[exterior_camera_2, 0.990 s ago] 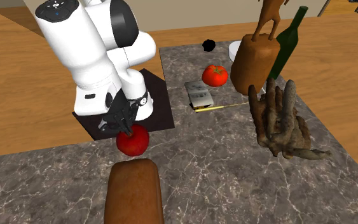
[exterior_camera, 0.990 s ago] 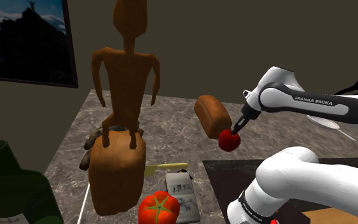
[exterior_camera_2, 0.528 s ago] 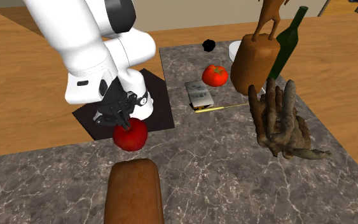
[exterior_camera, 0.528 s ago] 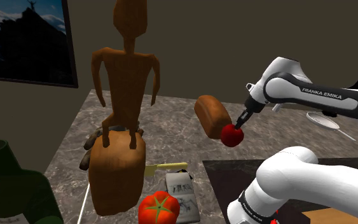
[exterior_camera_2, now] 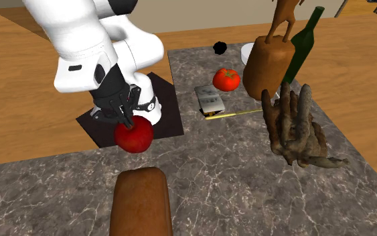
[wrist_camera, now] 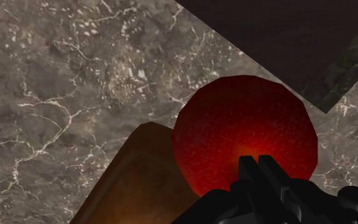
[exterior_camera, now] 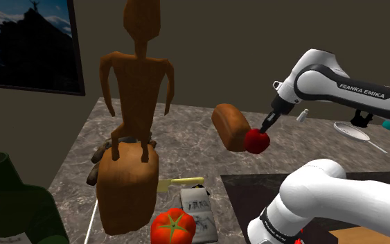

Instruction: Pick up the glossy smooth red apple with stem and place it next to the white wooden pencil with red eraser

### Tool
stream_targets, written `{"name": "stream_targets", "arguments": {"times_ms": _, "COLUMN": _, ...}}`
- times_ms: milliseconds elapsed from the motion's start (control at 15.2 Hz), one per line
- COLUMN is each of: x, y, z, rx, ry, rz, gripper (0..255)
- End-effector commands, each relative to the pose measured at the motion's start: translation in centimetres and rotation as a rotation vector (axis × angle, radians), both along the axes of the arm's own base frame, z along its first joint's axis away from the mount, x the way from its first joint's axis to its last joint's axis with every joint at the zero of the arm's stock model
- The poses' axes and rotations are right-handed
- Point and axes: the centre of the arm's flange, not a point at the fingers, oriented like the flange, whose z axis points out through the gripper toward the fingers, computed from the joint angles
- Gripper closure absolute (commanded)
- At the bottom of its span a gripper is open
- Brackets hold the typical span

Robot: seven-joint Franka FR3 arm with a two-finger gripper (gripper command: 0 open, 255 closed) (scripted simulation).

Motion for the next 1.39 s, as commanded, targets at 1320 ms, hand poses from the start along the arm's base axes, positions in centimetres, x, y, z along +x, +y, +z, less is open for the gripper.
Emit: {"name": "stream_targets", "arguments": {"times_ms": 1320, "x": 1.0, "y": 2.4, "z": 10.3, "rx": 0.000, "ry": 0.000, "rz": 0.000, "gripper": 255}}
